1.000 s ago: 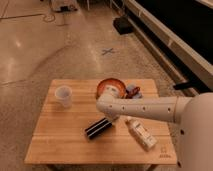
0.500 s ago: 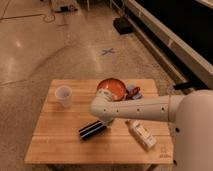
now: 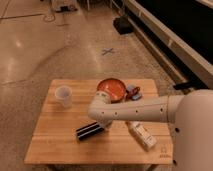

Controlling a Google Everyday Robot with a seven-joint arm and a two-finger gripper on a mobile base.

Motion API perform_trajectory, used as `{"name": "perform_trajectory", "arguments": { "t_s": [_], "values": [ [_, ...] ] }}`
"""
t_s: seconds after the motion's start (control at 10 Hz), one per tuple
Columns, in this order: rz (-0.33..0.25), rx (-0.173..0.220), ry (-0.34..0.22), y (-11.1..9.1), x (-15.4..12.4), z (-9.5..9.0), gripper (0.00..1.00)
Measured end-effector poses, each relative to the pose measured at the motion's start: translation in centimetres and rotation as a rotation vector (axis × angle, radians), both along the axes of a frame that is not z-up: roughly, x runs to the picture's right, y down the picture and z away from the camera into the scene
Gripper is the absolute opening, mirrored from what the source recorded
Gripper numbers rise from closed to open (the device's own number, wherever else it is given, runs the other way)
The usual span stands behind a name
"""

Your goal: Push the eraser across the table

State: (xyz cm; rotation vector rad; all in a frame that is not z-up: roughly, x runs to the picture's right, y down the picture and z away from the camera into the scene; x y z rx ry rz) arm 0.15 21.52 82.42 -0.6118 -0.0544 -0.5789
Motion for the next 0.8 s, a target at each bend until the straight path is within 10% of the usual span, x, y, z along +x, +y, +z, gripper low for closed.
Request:
{"name": "perform_trajectory", "arguments": {
  "t_s": [0.8],
  "values": [
    [-0.011, -0.018, -0.002, 1.1, -1.5, -1.3, 0.02]
  ]
}}
